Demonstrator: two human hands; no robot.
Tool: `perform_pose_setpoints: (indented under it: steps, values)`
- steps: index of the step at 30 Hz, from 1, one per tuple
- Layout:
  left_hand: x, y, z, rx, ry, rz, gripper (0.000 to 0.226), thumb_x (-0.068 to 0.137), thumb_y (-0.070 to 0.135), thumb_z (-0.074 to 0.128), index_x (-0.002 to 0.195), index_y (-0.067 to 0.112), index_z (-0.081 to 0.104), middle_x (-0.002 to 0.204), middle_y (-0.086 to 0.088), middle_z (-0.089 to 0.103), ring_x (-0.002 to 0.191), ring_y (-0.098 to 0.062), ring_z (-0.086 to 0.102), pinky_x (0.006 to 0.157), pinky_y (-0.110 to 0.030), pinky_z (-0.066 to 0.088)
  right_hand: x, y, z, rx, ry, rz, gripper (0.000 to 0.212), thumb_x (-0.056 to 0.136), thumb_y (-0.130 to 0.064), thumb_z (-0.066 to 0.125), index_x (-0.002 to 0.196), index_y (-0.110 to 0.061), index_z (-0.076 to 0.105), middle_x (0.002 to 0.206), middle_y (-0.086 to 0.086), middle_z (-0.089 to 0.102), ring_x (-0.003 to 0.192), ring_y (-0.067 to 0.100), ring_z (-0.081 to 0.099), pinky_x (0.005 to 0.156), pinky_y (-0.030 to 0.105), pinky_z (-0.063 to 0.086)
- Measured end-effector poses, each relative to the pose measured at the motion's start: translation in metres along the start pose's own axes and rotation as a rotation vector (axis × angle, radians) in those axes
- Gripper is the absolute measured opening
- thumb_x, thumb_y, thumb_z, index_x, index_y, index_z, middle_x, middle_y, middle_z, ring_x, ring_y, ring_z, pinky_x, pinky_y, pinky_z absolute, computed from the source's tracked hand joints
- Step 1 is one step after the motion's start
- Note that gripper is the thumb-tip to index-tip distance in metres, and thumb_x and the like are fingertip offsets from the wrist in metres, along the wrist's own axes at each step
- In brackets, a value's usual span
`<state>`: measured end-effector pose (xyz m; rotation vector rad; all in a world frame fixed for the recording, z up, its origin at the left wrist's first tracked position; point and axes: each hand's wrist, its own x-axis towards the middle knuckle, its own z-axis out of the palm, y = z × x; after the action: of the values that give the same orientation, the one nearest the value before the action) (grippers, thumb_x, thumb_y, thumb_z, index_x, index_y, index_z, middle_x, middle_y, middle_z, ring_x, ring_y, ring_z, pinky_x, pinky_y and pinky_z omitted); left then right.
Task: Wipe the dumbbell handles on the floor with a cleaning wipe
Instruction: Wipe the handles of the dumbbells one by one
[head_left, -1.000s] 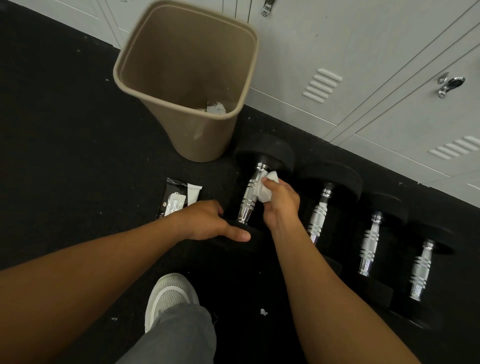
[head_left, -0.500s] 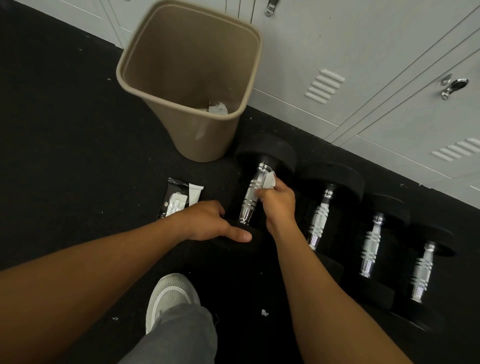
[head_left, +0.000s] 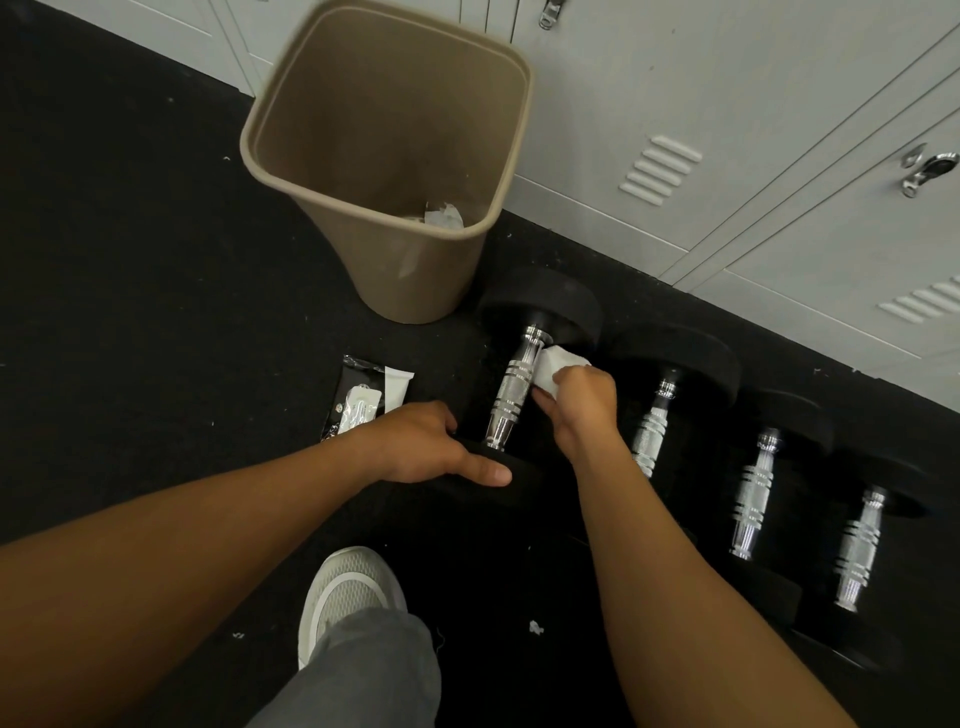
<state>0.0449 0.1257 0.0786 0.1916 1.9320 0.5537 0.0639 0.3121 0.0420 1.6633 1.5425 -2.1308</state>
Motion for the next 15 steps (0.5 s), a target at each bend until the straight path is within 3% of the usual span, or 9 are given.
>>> perform_pose_setpoints:
  steps: [2, 4, 6, 10, 15]
  values:
    - [0.0, 0.0, 0.0, 0.002, 0.007, -0.001, 0.11, 0.056, 0.074, 0.077, 0.144, 0.018, 0.044, 0.141, -0.001, 0.051, 0.125, -0.018, 0.051, 0.102, -0.03, 0.043, 0.0, -0.007, 0.011, -0.074, 0.0, 0.004, 0.018, 0.09, 0.002, 0.048, 0.099, -0.006, 0.061, 0.093, 0.014, 0.064, 0.081, 0.022, 0.063, 0.087, 0.045, 0.056]
    - [0.0, 0.0, 0.001, 0.001, 0.018, -0.002, 0.11, 0.055, 0.074, 0.078, 0.143, 0.018, 0.044, 0.14, -0.001, 0.051, 0.123, -0.017, 0.051, 0.101, -0.03, 0.043, -0.001, -0.011, 0.021, -0.125, 0.019, -0.023, 0.019, 0.093, -0.009, 0.05, 0.083, -0.007, 0.065, 0.085, 0.013, 0.068, 0.075, 0.023, 0.065, 0.08, 0.046, 0.058]
    - [0.0, 0.0, 0.0, 0.002, 0.016, 0.0, 0.108, 0.056, 0.073, 0.078, 0.143, 0.018, 0.044, 0.139, -0.001, 0.052, 0.122, -0.017, 0.052, 0.099, -0.029, 0.043, -0.006, -0.01, 0.023, -0.258, 0.029, -0.093, 0.027, 0.095, -0.015, 0.049, 0.073, -0.01, 0.064, 0.075, 0.007, 0.067, 0.066, 0.019, 0.063, 0.063, 0.033, 0.055]
    - [0.0, -0.001, -0.002, -0.014, 0.006, -0.003, 0.108, 0.057, 0.071, 0.079, 0.144, 0.018, 0.044, 0.14, -0.002, 0.052, 0.123, -0.018, 0.051, 0.099, -0.028, 0.043, -0.02, -0.001, 0.014, -0.676, -0.055, -0.251, 0.026, 0.092, -0.018, 0.048, 0.075, -0.008, 0.066, 0.071, 0.004, 0.063, 0.061, 0.017, 0.057, 0.056, 0.03, 0.042]
    - [0.001, 0.001, 0.0, 0.012, 0.013, -0.005, 0.108, 0.055, 0.073, 0.079, 0.142, 0.018, 0.046, 0.14, -0.001, 0.052, 0.122, -0.017, 0.051, 0.099, -0.029, 0.043, -0.006, -0.018, 0.027, -0.591, 0.004, -0.191, 0.015, 0.083, -0.008, 0.05, 0.079, -0.008, 0.065, 0.08, 0.009, 0.065, 0.073, 0.025, 0.061, 0.06, 0.032, 0.047]
